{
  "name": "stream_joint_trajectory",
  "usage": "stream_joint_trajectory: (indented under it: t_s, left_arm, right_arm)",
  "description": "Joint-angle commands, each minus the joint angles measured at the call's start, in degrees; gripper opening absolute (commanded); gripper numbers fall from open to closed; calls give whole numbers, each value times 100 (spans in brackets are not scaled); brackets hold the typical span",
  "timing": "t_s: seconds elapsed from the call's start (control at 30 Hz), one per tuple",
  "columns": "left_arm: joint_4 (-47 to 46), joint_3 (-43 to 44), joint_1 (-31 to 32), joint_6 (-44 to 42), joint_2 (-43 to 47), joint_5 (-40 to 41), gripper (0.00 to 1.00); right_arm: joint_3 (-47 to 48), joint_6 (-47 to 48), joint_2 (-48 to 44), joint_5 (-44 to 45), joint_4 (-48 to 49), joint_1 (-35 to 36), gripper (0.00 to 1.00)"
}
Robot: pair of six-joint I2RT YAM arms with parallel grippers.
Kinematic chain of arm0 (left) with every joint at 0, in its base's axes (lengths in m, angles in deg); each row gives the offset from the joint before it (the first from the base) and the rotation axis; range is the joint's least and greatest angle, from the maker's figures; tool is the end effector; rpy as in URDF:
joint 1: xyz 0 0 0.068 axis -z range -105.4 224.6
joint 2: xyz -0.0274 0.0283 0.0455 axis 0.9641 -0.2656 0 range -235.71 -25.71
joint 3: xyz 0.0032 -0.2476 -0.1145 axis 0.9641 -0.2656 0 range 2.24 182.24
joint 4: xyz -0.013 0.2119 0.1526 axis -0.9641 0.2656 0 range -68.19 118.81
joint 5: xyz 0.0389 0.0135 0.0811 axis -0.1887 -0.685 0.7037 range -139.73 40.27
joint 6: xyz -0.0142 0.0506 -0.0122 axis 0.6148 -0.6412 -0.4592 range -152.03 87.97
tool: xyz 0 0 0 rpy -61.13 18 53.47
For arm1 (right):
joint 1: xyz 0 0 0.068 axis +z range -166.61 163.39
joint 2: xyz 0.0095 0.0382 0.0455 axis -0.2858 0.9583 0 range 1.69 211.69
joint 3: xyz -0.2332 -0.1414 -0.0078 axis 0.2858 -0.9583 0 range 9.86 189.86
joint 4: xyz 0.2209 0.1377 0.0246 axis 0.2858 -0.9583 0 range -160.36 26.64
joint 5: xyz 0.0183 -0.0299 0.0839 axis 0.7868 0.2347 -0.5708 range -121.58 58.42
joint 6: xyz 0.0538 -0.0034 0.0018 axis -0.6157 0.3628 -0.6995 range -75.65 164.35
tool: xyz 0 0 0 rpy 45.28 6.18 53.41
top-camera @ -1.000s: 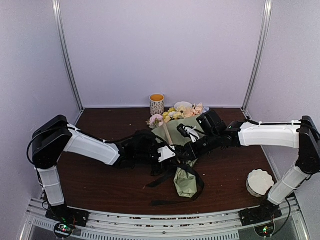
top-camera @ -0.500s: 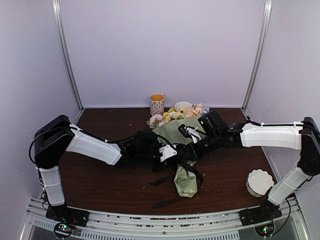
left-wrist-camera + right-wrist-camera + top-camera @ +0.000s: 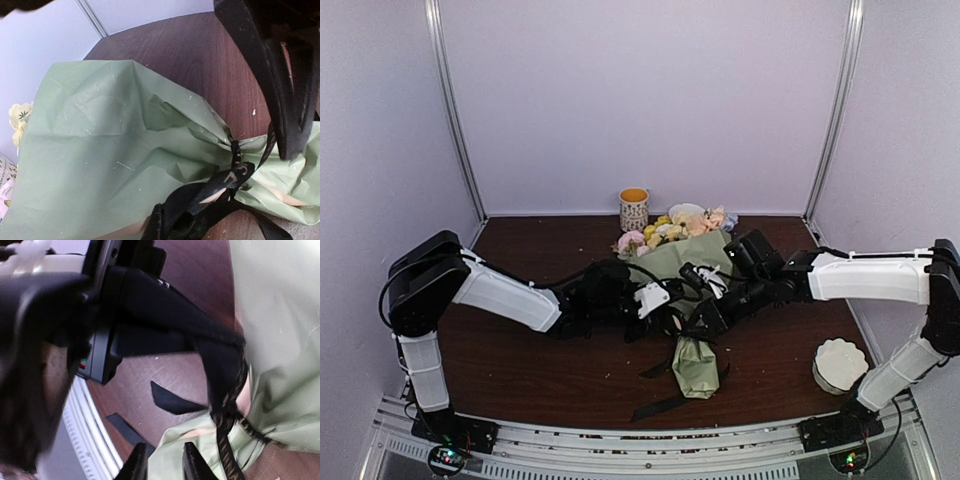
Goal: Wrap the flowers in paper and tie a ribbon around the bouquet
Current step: Cross the half-tied ribbon over the folded bouquet.
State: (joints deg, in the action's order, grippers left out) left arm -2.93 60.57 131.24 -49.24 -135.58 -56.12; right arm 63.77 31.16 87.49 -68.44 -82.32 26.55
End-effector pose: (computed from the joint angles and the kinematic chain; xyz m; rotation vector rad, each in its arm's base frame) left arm 0.2203 -0.3419 0.1578 1.3055 1.6183 -0.5404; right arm 0.2080 0.2243 0.2188 -0.9636 2.4161 1.1927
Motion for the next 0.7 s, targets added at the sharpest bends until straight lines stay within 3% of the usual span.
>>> stream_joint_trajectory:
  t_s: [0.0, 0.13, 0.4, 0.67]
  left_arm:
    - [-529, -192, -39, 163, 67, 18, 0]
    - [-588, -199, -39, 212, 44, 32, 0]
    - [-664, -223, -39, 261, 27, -16, 0]
    - [-656, -216, -48, 323, -35, -52, 0]
  right_arm:
    - [-14, 236, -336, -410, -185, -398, 34]
    - [251, -21, -96, -316, 29, -709, 34]
    - [1057, -297, 1093, -226, 154, -720, 24]
    - [854, -187, 1293, -535, 300, -571, 30]
